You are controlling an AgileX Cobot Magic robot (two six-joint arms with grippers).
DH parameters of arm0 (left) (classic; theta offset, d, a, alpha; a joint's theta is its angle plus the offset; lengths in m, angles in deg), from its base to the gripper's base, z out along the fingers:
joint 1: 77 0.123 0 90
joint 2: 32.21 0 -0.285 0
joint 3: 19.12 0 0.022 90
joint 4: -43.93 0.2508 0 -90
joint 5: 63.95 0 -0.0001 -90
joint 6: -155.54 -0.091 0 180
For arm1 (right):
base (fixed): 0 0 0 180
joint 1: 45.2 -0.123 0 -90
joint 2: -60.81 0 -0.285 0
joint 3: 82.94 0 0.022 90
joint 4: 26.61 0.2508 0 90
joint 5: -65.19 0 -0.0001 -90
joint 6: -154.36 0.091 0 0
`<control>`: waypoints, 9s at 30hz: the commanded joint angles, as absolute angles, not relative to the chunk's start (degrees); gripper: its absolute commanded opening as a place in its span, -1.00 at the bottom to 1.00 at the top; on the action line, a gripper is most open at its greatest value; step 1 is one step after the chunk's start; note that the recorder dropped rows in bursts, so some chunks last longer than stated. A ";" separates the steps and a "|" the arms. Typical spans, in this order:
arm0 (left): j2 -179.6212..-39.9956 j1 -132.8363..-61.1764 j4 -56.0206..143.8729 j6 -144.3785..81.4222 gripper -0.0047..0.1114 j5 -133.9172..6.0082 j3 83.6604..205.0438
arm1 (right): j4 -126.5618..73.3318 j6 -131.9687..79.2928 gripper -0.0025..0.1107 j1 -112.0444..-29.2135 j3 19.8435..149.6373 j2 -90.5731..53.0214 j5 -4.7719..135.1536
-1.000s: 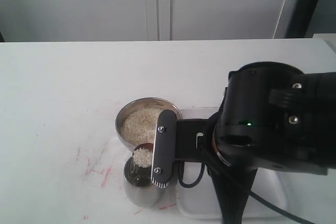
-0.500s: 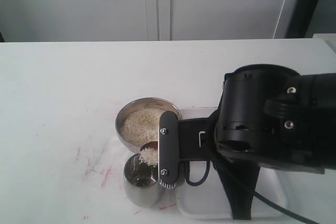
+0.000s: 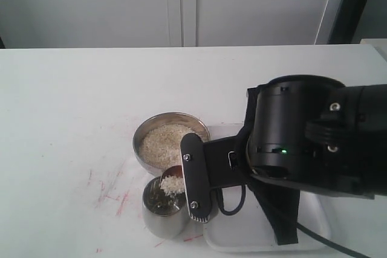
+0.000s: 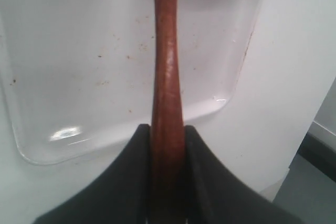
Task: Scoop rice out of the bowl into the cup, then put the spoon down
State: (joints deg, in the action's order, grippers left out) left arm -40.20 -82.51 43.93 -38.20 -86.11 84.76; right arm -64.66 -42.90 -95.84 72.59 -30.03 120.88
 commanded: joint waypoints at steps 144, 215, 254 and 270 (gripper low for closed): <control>-40.00 -82.93 43.60 -37.93 -0.67 -88.83 84.24 | -38.00 14.75 -0.96 -77.12 76.40 -38.76 117.71; -40.00 -82.93 43.60 -37.93 -0.67 -88.83 84.24 | -36.72 12.57 -0.31 -74.19 76.40 -36.49 123.08; -40.00 -82.93 43.60 -37.93 -0.67 -88.83 84.24 | -41.39 16.75 -0.96 -98.77 59.69 24.93 128.56; -40.00 -82.93 43.60 -37.93 -0.67 -88.83 84.24 | -53.63 10.46 -0.96 -77.55 36.74 33.76 63.84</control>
